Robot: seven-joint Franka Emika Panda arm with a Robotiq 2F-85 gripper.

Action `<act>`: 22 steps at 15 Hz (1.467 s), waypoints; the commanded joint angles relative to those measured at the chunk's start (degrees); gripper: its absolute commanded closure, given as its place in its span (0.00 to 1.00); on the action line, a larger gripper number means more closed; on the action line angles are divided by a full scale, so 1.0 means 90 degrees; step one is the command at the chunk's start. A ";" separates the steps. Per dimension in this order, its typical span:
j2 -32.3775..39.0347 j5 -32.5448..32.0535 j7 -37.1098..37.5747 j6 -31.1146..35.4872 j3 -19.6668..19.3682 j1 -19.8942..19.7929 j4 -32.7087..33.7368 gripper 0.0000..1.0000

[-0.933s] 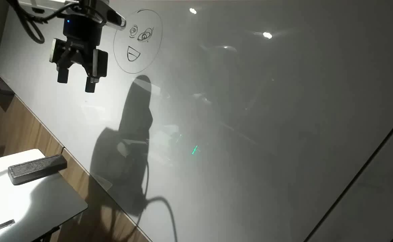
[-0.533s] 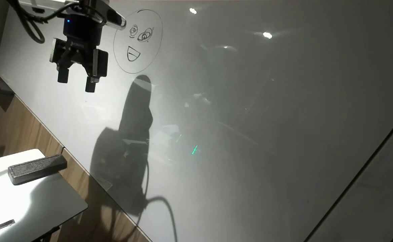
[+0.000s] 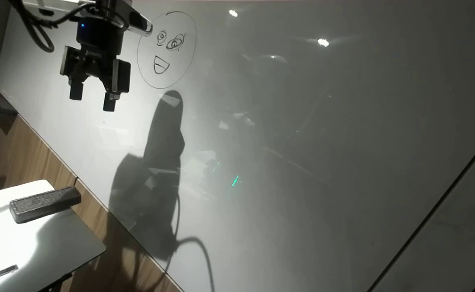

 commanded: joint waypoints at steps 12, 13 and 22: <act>-0.0181 0.0148 0.1367 0.1301 0.0271 0.0158 -0.0880 0.00; -0.0126 0.0128 0.1492 0.1467 0.0307 0.0137 -0.0998 0.00; 0.1013 0.0212 0.1848 0.2679 0.0348 0.0120 -0.1477 0.00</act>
